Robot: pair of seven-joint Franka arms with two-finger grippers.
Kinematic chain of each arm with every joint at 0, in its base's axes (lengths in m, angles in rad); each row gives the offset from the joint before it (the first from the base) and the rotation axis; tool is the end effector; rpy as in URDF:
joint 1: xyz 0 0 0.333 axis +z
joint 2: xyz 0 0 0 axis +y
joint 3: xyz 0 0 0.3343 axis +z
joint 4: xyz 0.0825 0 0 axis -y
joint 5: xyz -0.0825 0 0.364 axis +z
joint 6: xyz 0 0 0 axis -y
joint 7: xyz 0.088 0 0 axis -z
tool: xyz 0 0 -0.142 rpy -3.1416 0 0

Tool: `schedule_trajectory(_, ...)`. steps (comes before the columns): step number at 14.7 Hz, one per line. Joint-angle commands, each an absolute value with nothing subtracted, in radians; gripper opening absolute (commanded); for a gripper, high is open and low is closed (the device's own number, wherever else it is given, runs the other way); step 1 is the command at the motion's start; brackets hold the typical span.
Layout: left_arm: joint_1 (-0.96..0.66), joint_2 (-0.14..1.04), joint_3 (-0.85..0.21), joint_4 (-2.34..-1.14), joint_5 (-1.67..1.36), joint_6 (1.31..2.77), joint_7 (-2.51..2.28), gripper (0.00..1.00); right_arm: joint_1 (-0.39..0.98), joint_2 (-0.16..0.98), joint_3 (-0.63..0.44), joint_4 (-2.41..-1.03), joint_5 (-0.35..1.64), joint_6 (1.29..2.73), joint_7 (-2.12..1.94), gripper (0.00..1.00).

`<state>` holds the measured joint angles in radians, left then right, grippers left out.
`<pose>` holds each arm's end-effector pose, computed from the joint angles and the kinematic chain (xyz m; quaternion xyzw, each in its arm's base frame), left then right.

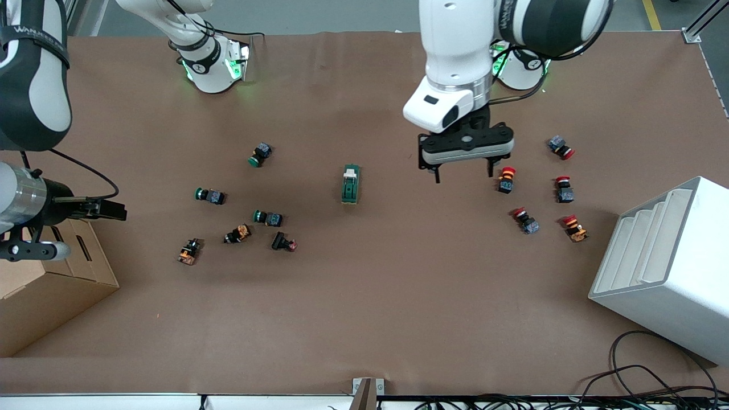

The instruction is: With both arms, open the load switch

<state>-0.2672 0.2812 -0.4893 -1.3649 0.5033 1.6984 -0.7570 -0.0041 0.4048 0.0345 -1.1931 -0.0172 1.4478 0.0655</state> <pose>0.5292 -0.3548 0.5747 -0.9819 0.0103 -0.1561 0.1065 0.6392 0.0124 0.5269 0.9970 -0.0188 -0.0747 0.0053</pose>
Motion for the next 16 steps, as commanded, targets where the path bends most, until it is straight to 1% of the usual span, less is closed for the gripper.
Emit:
schedule_trajectory(1,-0.216,0.278,-0.494,-1.344,0.43,1.66,-0.681,1.0,-0.02,0.339,0.04,-1.244,0.012,1.434,0.055,1.0)
schedule_trajectory(5,-0.143,0.261,-0.494,-1.331,0.353,1.635,-0.598,1.0,-0.026,0.256,0.04,-1.344,0.014,1.44,0.054,1.0)
schedule_trajectory(9,-0.06,0.213,-0.492,-1.332,0.287,1.629,-0.459,1.0,-0.026,0.148,0.04,-1.437,0.012,1.448,0.051,1.0)
schedule_trajectory(13,0.018,0.173,-0.492,-1.333,0.252,1.586,-0.431,1.0,-0.025,0.008,0.038,-1.575,0.012,1.492,0.051,1.0)
schedule_trajectory(16,0.074,0.135,-0.489,-1.336,0.206,1.568,-0.309,1.0,-0.023,-0.052,0.031,-1.6,0.014,1.482,0.052,1.0)
